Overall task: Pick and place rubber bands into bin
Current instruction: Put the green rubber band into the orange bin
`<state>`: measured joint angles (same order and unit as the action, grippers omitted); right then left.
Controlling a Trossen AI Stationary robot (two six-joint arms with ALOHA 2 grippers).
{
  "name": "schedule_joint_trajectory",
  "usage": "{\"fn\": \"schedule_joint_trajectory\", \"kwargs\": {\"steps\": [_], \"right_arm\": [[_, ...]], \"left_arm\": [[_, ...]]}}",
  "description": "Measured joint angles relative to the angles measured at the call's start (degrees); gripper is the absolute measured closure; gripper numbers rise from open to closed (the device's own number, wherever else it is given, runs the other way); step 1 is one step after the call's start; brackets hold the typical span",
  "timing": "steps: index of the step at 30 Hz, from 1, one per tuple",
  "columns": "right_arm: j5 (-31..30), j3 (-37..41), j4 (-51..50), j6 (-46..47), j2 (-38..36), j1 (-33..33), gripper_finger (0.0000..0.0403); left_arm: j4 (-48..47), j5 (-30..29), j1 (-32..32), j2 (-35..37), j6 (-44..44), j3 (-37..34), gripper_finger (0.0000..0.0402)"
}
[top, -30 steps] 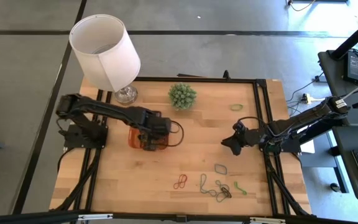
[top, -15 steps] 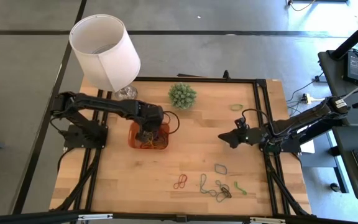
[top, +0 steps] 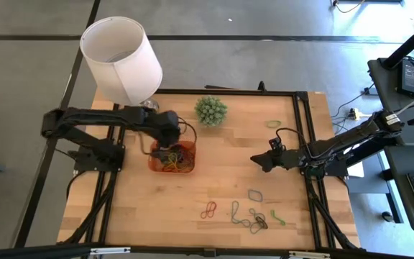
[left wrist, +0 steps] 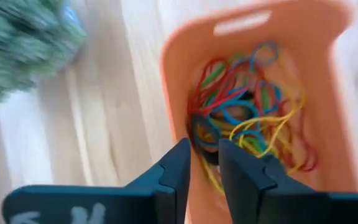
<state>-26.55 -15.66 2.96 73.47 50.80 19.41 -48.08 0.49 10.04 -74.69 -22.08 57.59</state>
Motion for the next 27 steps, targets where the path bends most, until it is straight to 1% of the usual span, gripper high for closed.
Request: {"fn": "schedule_joint_trajectory", "kwargs": {"steps": [3, 5, 7, 11, 13, 15, 19, 21, 23, 27], "right_arm": [[-0.8, 0.0, 3.1, -0.1, 1.8, -0.3, 0.0288], [-3.1, 0.0, 5.5, -0.1, 3.3, -0.9, 0.0288], [-6.0, 0.0, 7.8, -0.3, 4.8, -1.7, 0.0288], [-11.5, 0.0, 11.7, -1.0, 7.9, -4.3, 0.0288], [-12.8, -0.2, 13.8, -4.4, 9.2, -6.3, 0.0288], [-12.8, -2.1, 13.9, -9.8, 10.2, -8.8, 0.0288], [-12.4, -8.5, 13.8, -25.6, 11.9, -15.2, 0.0288], [-11.6, -13.6, 10.8, -32.8, 12.9, -19.1, 0.0288], [-10.3, -19.9, 2.5, -36.4, 14.0, -23.7, 0.0288], [-5.8, -33.3, -21.6, -34.5, 18.5, -34.2, 0.0288]], "left_arm": [[0.9, 3.2, 0.2, 6.6, 1.6, -2.2, 0.0344], [2.3, 5.1, 0.5, 11.2, 3.0, -4.6, 0.0365], [4.2, 5.7, 0.7, 16.1, 5.0, -7.7, 0.0389], [10.4, 5.9, 0.6, 26.0, 12.4, -15.0, 0.0399], [13.6, 5.9, 0.3, 30.8, 17.1, -18.6, 0.04], [17.0, 5.3, -0.4, 35.3, 20.5, -22.1, 0.04], [23.6, 3.3, -2.3, 43.1, 24.1, -28.6, 0.04], [26.5, 1.3, -3.3, 46.1, 25.9, -31.4, 0.04], [28.5, -1.1, -4.1, 48.7, 27.6, -33.7, 0.04], [31.4, -4.8, -5.7, 52.1, 30.4, -36.9, 0.04]]}}
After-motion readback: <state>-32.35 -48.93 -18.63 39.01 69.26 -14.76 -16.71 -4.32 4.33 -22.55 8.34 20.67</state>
